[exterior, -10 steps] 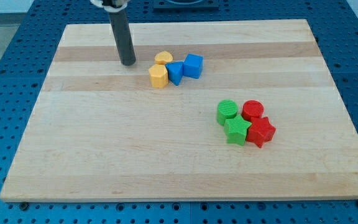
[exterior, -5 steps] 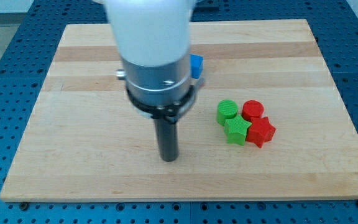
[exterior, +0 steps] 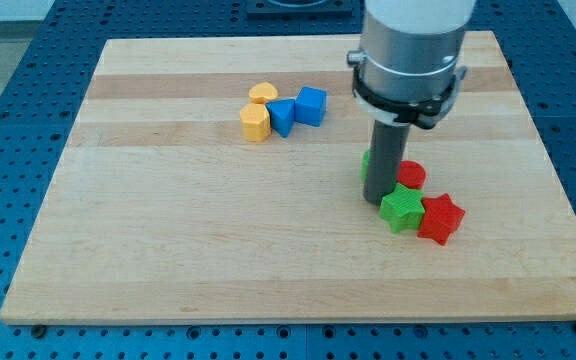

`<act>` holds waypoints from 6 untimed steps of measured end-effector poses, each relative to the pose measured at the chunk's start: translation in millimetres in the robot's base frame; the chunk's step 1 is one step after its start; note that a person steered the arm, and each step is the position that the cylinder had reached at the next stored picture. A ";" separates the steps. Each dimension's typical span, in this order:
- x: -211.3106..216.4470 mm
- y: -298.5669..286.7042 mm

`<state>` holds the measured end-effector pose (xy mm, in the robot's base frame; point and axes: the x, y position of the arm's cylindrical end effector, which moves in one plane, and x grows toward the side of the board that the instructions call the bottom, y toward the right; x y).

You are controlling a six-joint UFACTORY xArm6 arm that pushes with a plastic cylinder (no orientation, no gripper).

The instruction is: Slide the red star to the blue triangle

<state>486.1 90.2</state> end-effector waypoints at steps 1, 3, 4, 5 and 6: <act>-25.6 3.8; -75.7 3.3; -82.0 -9.0; -89.3 -22.7; -106.1 -23.2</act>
